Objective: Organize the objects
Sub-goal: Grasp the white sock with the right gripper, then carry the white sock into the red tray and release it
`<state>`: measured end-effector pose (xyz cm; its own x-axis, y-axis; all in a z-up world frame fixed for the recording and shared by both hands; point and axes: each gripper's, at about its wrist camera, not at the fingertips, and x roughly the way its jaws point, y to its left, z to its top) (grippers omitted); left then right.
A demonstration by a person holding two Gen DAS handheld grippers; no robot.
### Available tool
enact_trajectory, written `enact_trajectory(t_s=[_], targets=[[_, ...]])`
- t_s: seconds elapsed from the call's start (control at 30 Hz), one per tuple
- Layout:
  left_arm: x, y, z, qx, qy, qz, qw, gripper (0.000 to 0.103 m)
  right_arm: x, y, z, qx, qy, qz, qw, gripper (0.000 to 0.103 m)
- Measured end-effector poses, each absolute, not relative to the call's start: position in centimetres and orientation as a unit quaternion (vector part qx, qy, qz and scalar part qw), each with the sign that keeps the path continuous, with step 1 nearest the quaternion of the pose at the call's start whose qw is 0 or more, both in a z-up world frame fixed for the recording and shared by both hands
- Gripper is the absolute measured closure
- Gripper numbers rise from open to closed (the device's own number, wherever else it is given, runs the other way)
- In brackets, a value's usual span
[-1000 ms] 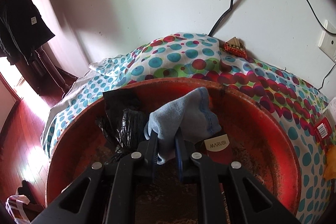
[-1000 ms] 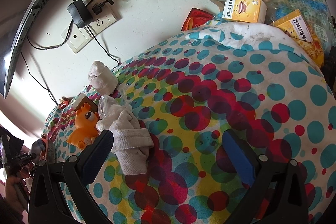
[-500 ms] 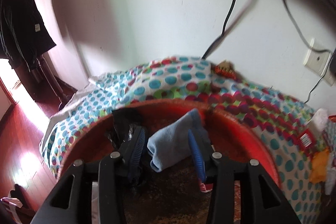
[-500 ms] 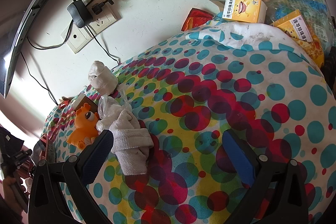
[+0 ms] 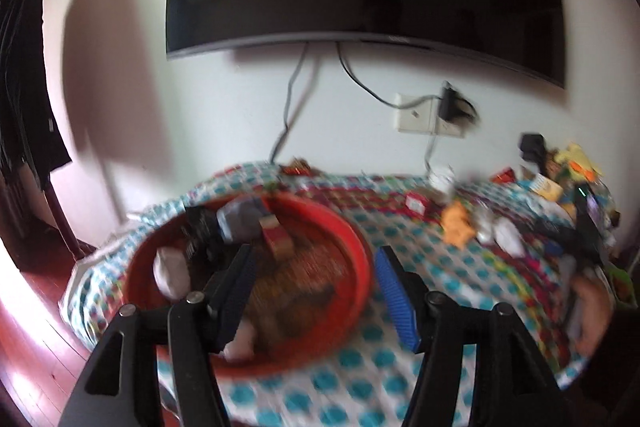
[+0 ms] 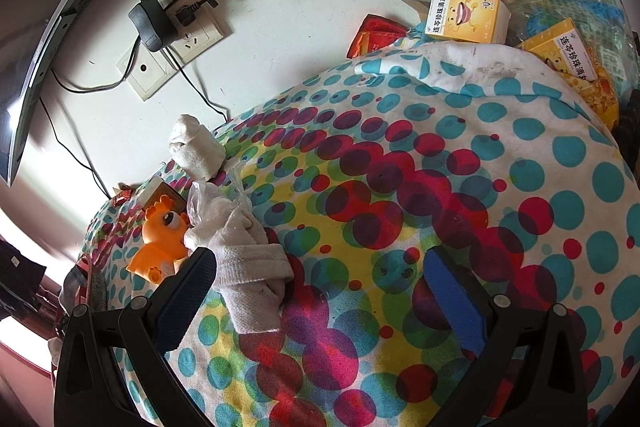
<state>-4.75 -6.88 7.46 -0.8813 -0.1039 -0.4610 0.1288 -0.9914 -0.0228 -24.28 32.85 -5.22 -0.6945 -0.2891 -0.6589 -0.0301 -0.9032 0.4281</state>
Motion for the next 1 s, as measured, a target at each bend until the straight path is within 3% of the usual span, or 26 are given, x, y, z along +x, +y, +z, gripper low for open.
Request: enact_trajectory(t_s=[0.23,0.37,0.6,0.67,0.73,0.83,0.93,1.0], targets=[[-0.1,-4.8,1.6,0.274,0.05,-0.96,0.017,0.041,-24.7,30.6,-5.0,0.412,-0.144,-0.898,0.056,0.0],[1.0,-4.8,0.6,0.268,0.045,-0.962,-0.007,0.041,-24.6,27.9,-4.3,0.411,-0.073,-0.907,0.06,0.0],[0.4,-5.3,-0.7,0.289,0.07,-0.955,-0.021,0.041,-25.2,24.4,-4.0,0.419,-0.024,-0.905,0.065,0.002],[0.6,-5.2,-0.6,0.286,0.068,-0.955,-0.021,0.041,-25.6,23.9,-4.5,0.429,-0.013,-0.901,0.057,0.015],[0.8,-5.2,-0.5,0.279,0.065,-0.958,-0.021,0.041,-25.9,23.8,-5.1,0.441,-0.016,-0.896,0.048,0.04],[0.8,-5.2,-0.5,0.28,0.066,-0.958,-0.021,0.041,-25.9,24.5,-5.0,0.437,-0.026,-0.898,0.035,0.06],[0.9,-4.9,-0.5,0.278,0.061,-0.958,-0.021,0.041,-25.6,24.9,-4.7,0.437,-0.022,-0.898,0.039,0.072],[1.0,-4.5,-0.5,0.278,0.055,-0.959,-0.022,0.041,-25.4,25.1,-4.4,0.435,-0.01,-0.9,0.032,0.075]])
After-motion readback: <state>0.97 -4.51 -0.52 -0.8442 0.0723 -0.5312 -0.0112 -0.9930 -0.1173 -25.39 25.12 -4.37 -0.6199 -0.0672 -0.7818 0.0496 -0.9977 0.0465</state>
